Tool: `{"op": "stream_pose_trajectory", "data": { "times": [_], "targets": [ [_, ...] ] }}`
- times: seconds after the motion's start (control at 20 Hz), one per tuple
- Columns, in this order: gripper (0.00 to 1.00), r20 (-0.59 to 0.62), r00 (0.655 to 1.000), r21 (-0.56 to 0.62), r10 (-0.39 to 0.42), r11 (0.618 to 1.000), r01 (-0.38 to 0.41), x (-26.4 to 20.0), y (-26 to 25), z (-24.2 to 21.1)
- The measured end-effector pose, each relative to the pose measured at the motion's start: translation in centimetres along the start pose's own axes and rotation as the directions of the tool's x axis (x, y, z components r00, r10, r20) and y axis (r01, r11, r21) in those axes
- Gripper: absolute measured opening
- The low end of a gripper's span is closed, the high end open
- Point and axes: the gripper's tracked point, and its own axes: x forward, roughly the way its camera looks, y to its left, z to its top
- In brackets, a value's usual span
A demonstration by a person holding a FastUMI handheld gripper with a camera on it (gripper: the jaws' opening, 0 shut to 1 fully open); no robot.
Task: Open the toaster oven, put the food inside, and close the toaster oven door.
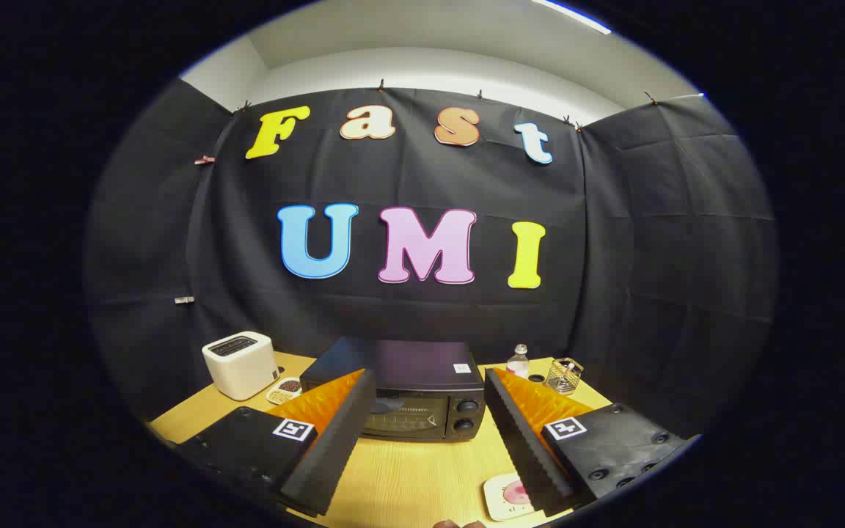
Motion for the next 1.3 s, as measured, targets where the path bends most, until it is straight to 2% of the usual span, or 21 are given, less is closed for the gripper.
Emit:
{"op": "stream_pose_trajectory", "data": {
  "times": [0.8,1.3],
  "targets": [
    [0.98,-0.015,1.000,0.017,0.005,1.000,-0.005,-0.2,2.2,-0.6],
    [0.98,-0.091,0.995,0.021,0.038,0.999,-0.036,5.5,4.8,-3.9]
  ]
}}
